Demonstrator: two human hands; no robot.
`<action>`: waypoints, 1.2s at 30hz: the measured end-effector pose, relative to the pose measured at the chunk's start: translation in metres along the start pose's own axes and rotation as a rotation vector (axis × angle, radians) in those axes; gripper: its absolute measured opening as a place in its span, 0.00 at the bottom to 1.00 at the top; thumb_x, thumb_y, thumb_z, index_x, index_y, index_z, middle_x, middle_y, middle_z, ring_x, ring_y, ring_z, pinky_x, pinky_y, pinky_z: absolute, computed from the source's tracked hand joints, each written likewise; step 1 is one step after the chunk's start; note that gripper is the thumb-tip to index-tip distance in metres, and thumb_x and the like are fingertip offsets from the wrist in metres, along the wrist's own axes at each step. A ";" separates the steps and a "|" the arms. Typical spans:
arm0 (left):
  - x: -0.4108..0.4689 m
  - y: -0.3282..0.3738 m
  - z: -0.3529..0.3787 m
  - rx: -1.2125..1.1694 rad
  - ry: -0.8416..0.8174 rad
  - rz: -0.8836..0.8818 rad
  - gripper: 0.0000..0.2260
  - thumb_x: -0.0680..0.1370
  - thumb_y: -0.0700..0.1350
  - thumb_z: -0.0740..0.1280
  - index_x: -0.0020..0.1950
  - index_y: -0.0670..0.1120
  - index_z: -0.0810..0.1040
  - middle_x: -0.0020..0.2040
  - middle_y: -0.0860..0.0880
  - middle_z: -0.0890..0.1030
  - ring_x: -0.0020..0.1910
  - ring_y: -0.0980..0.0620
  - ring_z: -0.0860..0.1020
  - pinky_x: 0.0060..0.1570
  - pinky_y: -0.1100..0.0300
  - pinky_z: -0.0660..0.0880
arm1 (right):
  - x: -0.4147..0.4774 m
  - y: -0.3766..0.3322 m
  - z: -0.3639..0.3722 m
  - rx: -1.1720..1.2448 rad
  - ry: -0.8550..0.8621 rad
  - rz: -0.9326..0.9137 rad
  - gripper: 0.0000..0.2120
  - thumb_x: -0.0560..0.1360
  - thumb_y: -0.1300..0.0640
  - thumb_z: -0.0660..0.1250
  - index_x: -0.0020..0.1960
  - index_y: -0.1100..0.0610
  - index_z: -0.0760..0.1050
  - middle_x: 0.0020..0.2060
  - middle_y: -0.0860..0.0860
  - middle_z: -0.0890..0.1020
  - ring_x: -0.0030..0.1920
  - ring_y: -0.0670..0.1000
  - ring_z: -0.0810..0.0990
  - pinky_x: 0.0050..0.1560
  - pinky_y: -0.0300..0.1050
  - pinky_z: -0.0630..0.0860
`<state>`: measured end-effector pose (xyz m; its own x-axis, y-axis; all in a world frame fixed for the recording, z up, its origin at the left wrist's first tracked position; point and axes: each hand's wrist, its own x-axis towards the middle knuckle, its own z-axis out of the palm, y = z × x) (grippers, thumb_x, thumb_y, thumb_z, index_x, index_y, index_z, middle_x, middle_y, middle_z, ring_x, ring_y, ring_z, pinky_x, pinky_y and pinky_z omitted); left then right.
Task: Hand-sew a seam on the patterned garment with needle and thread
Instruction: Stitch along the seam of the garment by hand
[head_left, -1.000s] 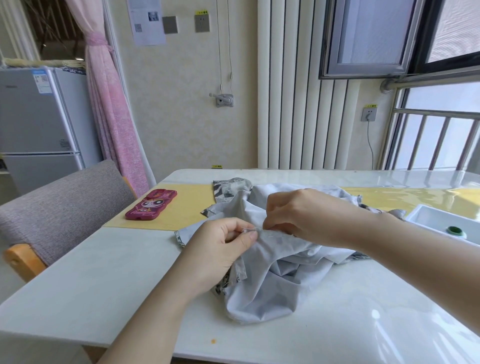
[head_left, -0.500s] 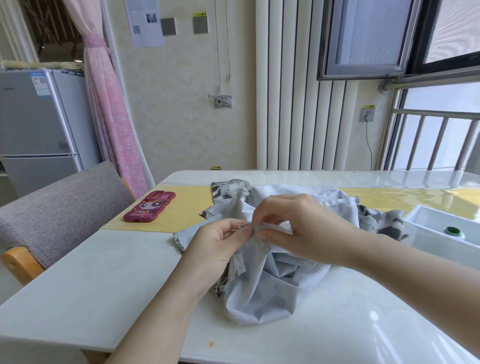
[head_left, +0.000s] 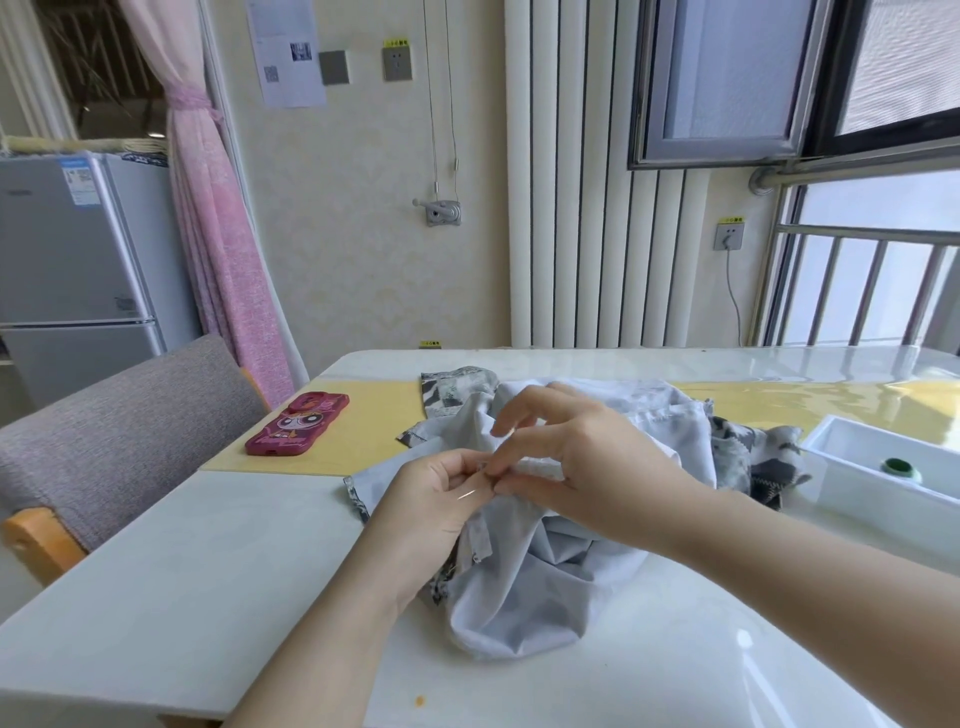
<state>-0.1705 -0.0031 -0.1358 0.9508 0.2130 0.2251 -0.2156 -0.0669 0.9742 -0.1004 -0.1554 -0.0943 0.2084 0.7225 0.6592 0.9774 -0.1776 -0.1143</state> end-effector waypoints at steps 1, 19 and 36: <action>0.000 0.000 0.000 -0.001 0.000 0.002 0.06 0.77 0.37 0.65 0.49 0.42 0.82 0.45 0.48 0.85 0.46 0.57 0.82 0.47 0.68 0.75 | 0.000 -0.001 0.000 -0.063 0.030 -0.015 0.12 0.72 0.45 0.64 0.44 0.48 0.83 0.47 0.47 0.79 0.46 0.51 0.77 0.43 0.47 0.76; 0.008 -0.002 -0.010 -0.001 0.180 -0.070 0.09 0.78 0.42 0.65 0.42 0.45 0.84 0.43 0.42 0.85 0.42 0.48 0.81 0.54 0.51 0.74 | 0.023 -0.035 -0.028 1.327 0.332 0.700 0.07 0.81 0.61 0.56 0.45 0.59 0.67 0.29 0.54 0.78 0.36 0.53 0.81 0.47 0.51 0.82; 0.041 -0.018 -0.023 0.187 0.398 -0.163 0.12 0.77 0.45 0.68 0.34 0.45 0.81 0.30 0.48 0.82 0.34 0.49 0.78 0.43 0.56 0.73 | 0.037 -0.076 -0.096 2.181 0.157 0.873 0.04 0.73 0.68 0.59 0.42 0.61 0.68 0.26 0.53 0.68 0.28 0.52 0.74 0.35 0.56 0.82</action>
<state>-0.1330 0.0289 -0.1442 0.8017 0.5902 0.0943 0.0079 -0.1683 0.9857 -0.1707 -0.1791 0.0103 0.5360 0.8423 0.0569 -0.6915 0.4767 -0.5428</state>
